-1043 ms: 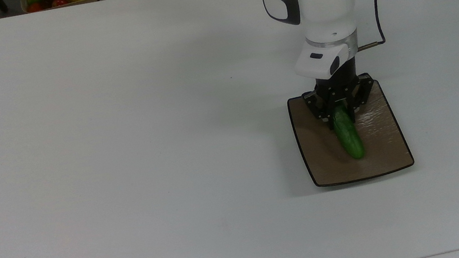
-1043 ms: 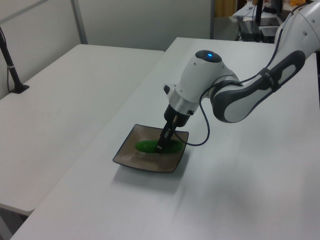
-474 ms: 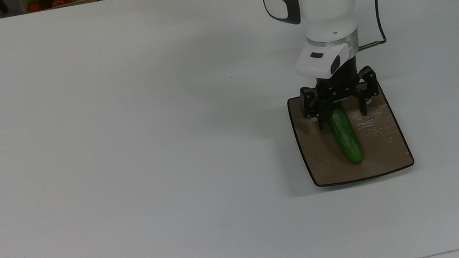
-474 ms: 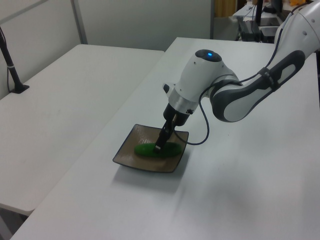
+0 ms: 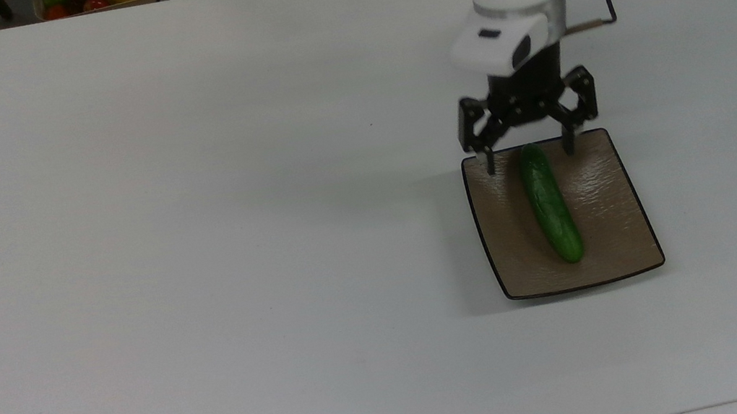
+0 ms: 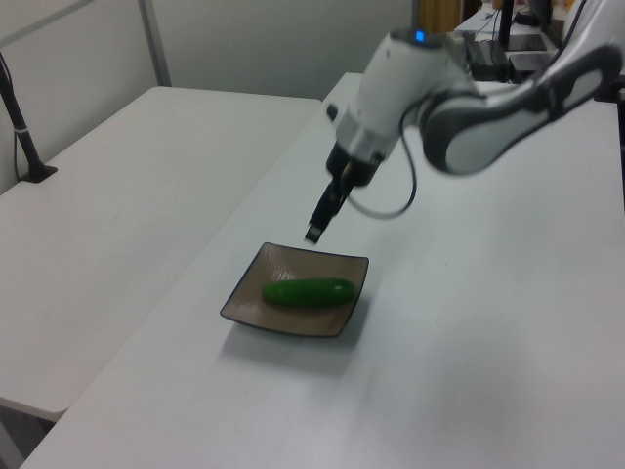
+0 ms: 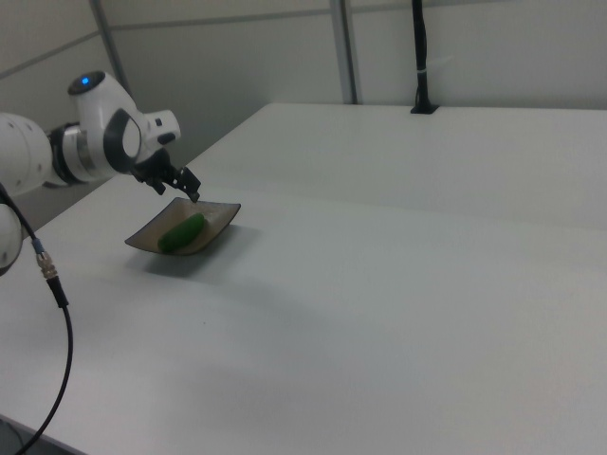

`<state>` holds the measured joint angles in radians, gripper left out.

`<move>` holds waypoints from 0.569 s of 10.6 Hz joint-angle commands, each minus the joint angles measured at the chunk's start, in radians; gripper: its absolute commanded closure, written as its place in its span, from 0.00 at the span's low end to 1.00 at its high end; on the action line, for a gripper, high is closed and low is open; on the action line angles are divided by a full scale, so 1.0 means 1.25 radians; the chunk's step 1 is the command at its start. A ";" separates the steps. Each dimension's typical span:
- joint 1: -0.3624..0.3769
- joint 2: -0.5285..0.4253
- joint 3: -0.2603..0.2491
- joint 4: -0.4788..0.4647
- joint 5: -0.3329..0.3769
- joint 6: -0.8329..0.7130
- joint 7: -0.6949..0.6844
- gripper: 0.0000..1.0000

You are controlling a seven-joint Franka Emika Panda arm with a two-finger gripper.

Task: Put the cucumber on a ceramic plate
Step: 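Open the gripper to release the cucumber and raise it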

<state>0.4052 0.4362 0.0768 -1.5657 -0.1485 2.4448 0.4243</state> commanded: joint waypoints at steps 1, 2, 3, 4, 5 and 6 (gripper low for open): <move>-0.019 -0.147 0.001 -0.032 -0.011 -0.248 0.018 0.00; -0.031 -0.189 0.001 -0.036 -0.006 -0.323 0.018 0.00; -0.042 -0.234 0.001 -0.049 0.000 -0.394 0.018 0.00; -0.055 -0.277 0.001 -0.060 0.018 -0.465 0.018 0.00; -0.080 -0.314 0.000 -0.062 0.042 -0.539 0.003 0.00; -0.091 -0.347 -0.005 -0.073 0.055 -0.593 -0.043 0.00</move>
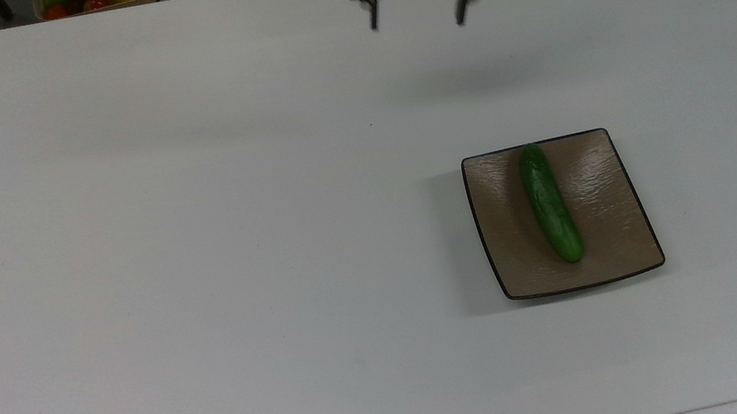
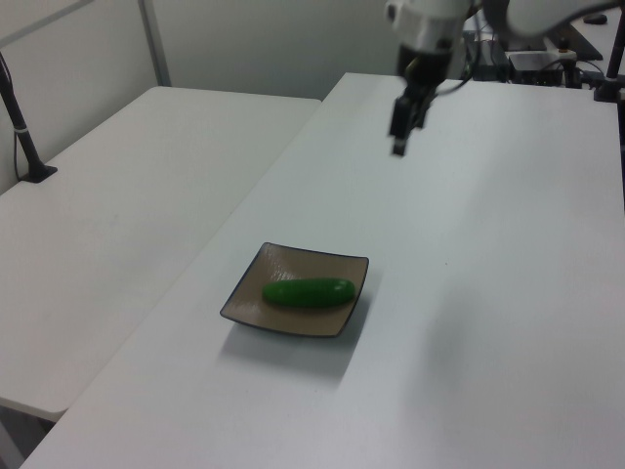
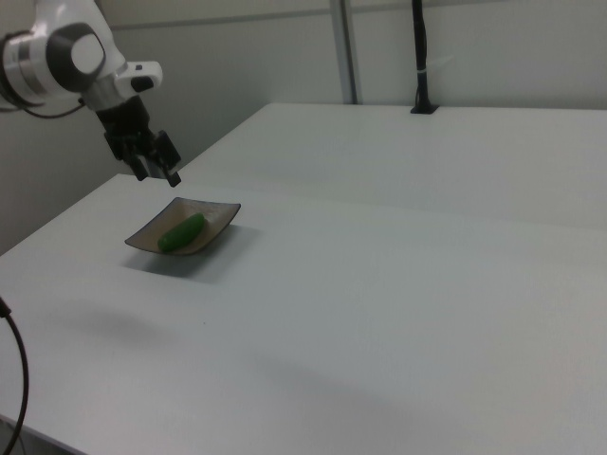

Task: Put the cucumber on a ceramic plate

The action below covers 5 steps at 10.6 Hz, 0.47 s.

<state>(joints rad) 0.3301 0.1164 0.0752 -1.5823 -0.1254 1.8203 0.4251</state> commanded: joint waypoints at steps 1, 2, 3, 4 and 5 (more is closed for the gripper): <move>-0.041 -0.121 -0.011 -0.073 0.050 -0.121 -0.067 0.00; -0.048 -0.148 -0.023 -0.090 0.058 -0.148 -0.070 0.00; -0.048 -0.173 -0.042 -0.117 0.068 -0.183 -0.071 0.00; -0.049 -0.196 -0.056 -0.144 0.068 -0.197 -0.073 0.00; -0.048 -0.205 -0.092 -0.159 0.074 -0.192 -0.074 0.00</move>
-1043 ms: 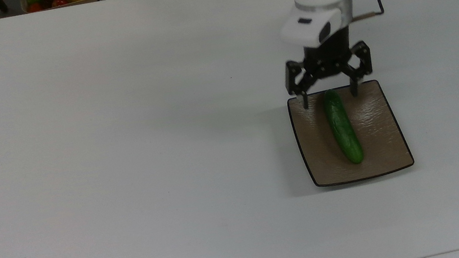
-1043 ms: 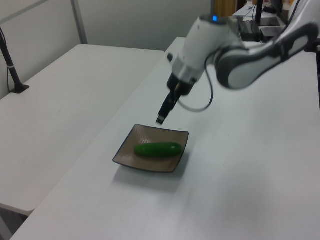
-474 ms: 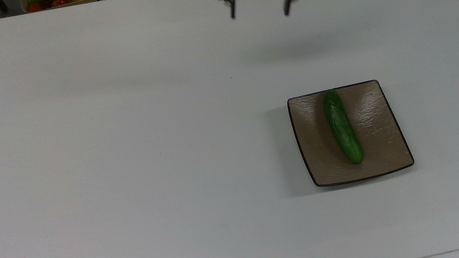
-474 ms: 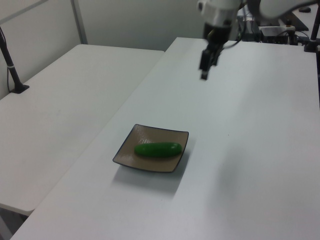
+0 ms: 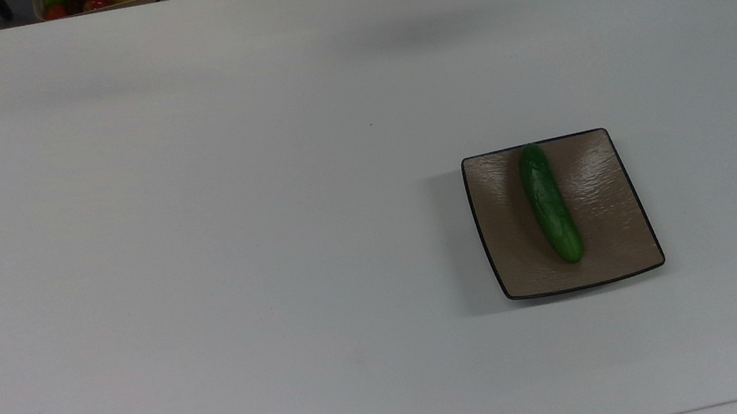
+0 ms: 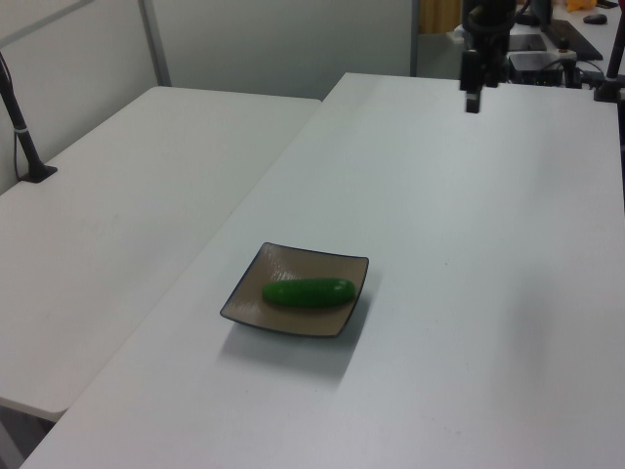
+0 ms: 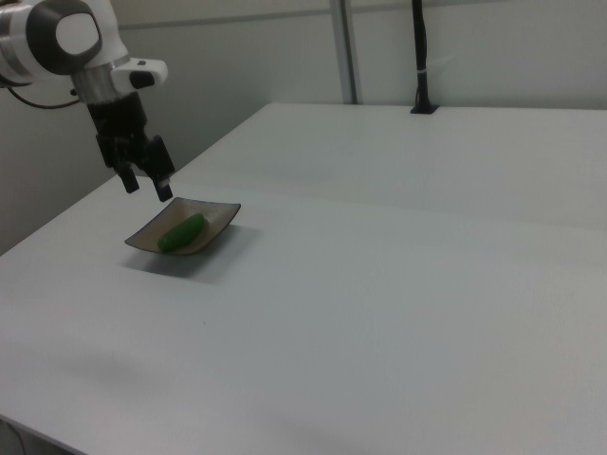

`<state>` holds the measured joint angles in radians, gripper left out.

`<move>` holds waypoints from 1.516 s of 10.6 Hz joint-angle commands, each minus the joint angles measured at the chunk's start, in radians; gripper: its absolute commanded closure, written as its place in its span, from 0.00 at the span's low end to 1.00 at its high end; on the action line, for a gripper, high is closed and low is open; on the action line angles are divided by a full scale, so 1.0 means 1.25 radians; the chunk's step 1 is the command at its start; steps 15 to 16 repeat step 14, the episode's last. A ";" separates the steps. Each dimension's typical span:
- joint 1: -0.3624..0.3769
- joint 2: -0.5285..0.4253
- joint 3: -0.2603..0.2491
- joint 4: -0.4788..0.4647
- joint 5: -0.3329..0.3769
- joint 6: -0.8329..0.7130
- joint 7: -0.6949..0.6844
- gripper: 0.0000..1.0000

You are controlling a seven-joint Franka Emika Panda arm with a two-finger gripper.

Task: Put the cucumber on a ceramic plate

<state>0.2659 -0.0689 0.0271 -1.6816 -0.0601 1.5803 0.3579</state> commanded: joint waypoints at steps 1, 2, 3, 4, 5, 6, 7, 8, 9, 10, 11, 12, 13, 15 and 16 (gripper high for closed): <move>0.008 -0.055 -0.067 -0.078 0.031 0.001 -0.028 0.00; 0.005 -0.050 -0.072 -0.076 0.031 0.005 -0.057 0.00; 0.004 -0.042 -0.082 -0.070 0.033 0.019 -0.113 0.00; 0.000 -0.035 -0.087 -0.072 0.047 0.073 -0.169 0.00; -0.009 -0.017 -0.094 -0.070 0.061 0.118 -0.212 0.00; -0.019 -0.008 -0.094 -0.068 0.063 0.147 -0.255 0.00; -0.039 0.005 -0.094 -0.068 0.066 0.188 -0.293 0.00; -0.047 0.012 -0.094 -0.060 0.077 0.212 -0.313 0.00; -0.054 0.012 -0.094 -0.060 0.079 0.216 -0.314 0.00; -0.057 0.012 -0.094 -0.059 0.079 0.216 -0.315 0.00; -0.056 0.012 -0.093 -0.059 0.080 0.216 -0.315 0.00; -0.054 0.017 -0.093 -0.059 0.080 0.217 -0.313 0.00; -0.053 0.021 -0.090 -0.059 0.080 0.217 -0.313 0.00; -0.053 0.021 -0.090 -0.059 0.080 0.217 -0.310 0.00; -0.053 0.021 -0.090 -0.059 0.080 0.217 -0.310 0.00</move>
